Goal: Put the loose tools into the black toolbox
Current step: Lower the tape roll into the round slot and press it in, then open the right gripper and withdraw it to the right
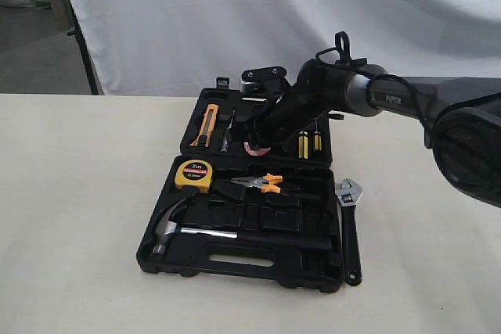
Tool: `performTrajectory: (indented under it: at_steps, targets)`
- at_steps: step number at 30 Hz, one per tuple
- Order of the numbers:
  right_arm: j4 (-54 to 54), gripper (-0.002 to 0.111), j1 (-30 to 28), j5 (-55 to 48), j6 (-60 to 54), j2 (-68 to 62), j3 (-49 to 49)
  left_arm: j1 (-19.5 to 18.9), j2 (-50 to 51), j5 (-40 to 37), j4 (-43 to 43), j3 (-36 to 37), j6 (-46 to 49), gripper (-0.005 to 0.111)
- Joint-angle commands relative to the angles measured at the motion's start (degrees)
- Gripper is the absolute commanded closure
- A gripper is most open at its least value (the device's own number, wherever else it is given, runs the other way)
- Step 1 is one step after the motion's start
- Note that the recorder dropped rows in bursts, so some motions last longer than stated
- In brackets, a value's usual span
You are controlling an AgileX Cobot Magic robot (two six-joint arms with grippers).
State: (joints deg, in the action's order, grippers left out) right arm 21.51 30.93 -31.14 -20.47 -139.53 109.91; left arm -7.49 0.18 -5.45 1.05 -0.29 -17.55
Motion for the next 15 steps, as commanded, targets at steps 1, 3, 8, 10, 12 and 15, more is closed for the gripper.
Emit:
performTrajectory:
  at_steps: [1,3,8,10,12,15]
  targets:
    - [-0.5,0.109,-0.1,0.3,-0.5,-0.4,0.0,-1.5,-0.2,0.4,0.3,-0.2,-0.3,0.106]
    - [-0.5,0.109,-0.1,0.3,-0.5,-0.3,0.0,-1.5,-0.2,0.4,0.3,-0.2,-0.3,0.106]
    - [-2.5,0.109,-0.4,0.0,-0.5,1.7,0.0,-1.5,-0.2,0.4,0.3,-0.2,-0.3,0.106]
    - [-2.6,0.109,-1.1,-0.4,-0.5,3.3,0.0,-1.5,-0.2,0.4,0.3,-0.2,-0.3,0.106]
    - [-2.6,0.109,-2.2,-1.6,0.3,5.3,0.0,-1.5,-0.2,0.4,0.3,-0.2,-0.3,0.106]
    - [-2.6,0.109,-4.3,-6.1,0.3,8.8,0.0,-1.5,-0.2,0.4,0.3,-0.2,-0.3,0.106]
